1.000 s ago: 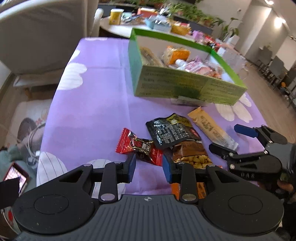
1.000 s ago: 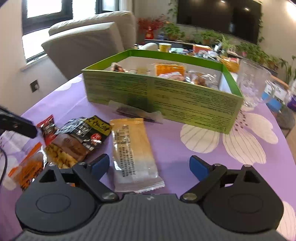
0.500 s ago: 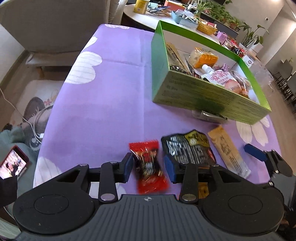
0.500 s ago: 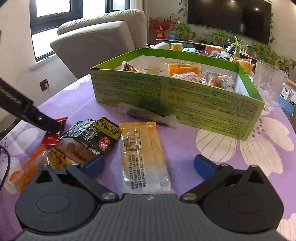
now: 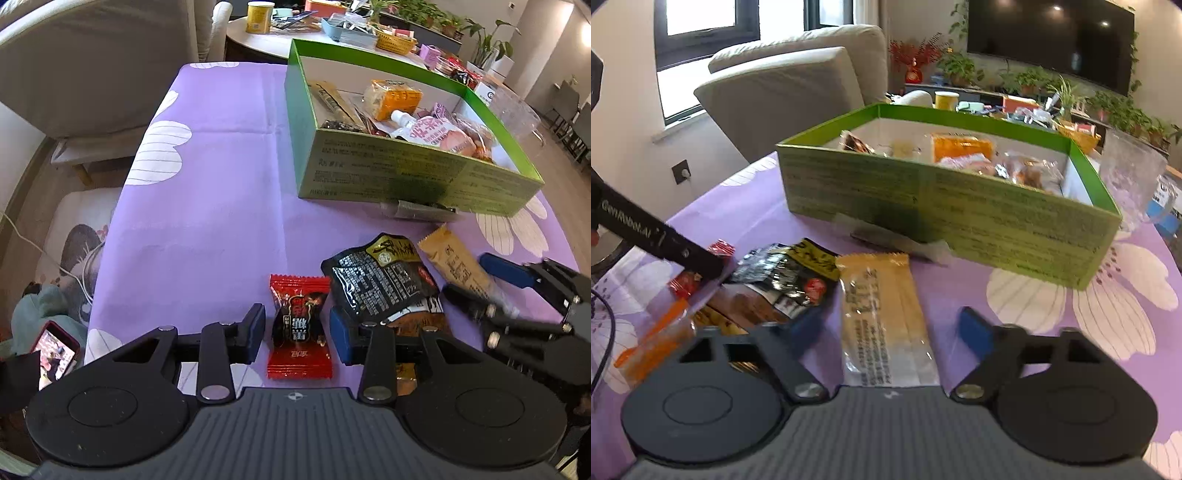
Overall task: Organize snacks
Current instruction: 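Grasp the red candy with the left tool while the right grasps the tan wafer bar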
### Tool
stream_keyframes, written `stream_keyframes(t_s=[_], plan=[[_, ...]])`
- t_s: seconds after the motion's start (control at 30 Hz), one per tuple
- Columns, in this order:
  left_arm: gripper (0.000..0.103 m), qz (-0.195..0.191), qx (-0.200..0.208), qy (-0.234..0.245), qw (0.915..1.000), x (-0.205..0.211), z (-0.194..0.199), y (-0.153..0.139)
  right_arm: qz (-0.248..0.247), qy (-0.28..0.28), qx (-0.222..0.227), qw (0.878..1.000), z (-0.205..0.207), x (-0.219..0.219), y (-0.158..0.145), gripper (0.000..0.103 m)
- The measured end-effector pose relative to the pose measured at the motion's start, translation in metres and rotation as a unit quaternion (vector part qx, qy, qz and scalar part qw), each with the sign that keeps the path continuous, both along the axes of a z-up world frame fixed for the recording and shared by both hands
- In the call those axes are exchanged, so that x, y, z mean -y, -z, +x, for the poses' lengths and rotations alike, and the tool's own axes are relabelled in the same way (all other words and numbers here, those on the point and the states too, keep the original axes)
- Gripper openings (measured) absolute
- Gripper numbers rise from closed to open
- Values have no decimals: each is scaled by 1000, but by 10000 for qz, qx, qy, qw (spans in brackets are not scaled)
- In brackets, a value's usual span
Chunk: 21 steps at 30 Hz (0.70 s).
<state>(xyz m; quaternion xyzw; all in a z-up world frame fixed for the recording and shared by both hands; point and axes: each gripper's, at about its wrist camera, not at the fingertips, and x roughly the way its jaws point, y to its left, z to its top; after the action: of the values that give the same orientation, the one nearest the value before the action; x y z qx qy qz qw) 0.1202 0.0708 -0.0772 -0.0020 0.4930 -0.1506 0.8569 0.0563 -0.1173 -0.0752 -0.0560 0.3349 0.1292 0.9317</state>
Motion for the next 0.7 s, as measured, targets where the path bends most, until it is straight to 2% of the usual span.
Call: stream_keyframes(t_s=[0.2, 0.47, 0.5, 0.53, 0.63, 0.7], plan=[[36, 167, 175, 196, 9995, 5, -5, 2, -68, -22, 20, 10000, -3, -1, -6, 51], [36, 471, 441, 397, 9971, 12, -15, 4, 40, 296, 370, 9989, -16, 9, -22, 51], [34, 440, 486, 383, 9971, 11, -15, 4, 46, 330, 404, 9986, -17, 10, -24, 51], [24, 352, 517, 295, 9976, 7, -16, 4, 57, 356, 428, 9984, -17, 11, -24, 51], [22, -47, 447, 181, 9988, -2, -15, -1, 88, 395, 510, 9979, -19, 11, -28, 51], [22, -67, 737, 194, 9971, -2, -20, -14, 91, 398, 617, 9973, -21, 11, -33, 51]])
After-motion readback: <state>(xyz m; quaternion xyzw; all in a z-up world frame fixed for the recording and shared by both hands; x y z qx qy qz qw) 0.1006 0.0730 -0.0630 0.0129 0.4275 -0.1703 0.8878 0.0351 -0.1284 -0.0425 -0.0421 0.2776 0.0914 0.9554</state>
